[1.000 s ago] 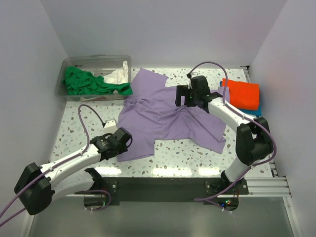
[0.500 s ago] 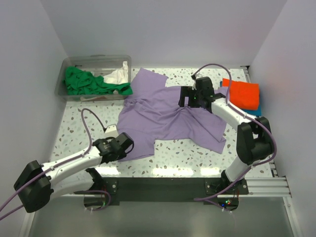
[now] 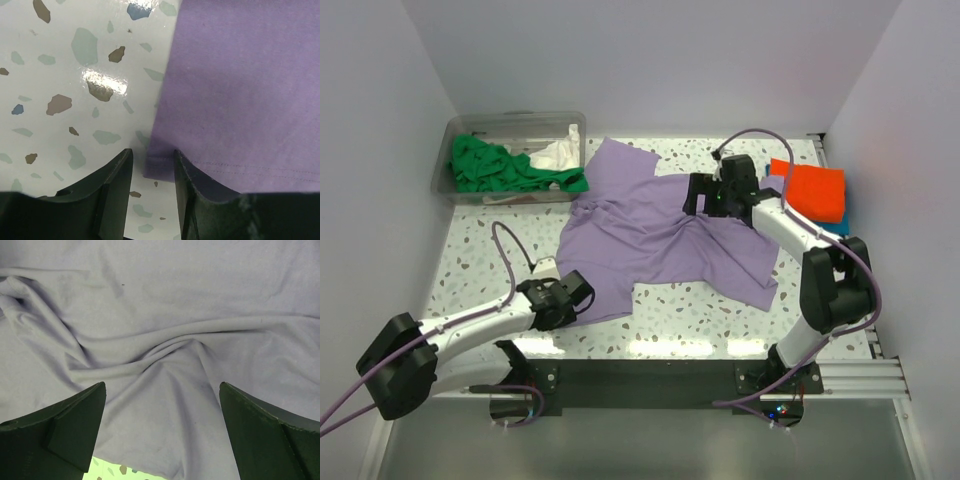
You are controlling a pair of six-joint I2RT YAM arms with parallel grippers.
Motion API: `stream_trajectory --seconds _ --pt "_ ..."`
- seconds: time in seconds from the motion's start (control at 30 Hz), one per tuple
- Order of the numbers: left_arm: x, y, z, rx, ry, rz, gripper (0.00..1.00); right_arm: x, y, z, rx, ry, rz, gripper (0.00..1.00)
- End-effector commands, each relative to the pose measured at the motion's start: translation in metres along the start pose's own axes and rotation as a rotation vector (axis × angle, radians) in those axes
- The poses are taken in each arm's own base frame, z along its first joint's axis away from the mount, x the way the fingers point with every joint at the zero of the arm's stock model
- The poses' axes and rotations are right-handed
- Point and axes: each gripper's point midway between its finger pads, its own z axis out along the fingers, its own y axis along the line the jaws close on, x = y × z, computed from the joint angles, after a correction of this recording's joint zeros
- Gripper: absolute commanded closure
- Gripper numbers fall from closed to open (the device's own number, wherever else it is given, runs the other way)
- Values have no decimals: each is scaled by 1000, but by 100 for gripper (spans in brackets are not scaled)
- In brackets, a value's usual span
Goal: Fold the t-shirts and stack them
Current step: Fold the tshirt
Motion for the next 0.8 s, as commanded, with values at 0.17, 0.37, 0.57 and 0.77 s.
stream_trajectory --seconds 0.17,0.37,0.57,0.77 --pt "19 -3 14 35 37 -42 64 -17 5 -10 -54 -64 24 1" --pt "24 -7 17 80 39 -51 92 -18 6 -16 -61 -73 28 1" --pt "-4 -37 4 226 -69 -65 100 -20 5 -23 -48 -80 34 1" --pt "-45 -66 -11 312 -227 7 100 -9 -18 -34 78 -63 45 1"
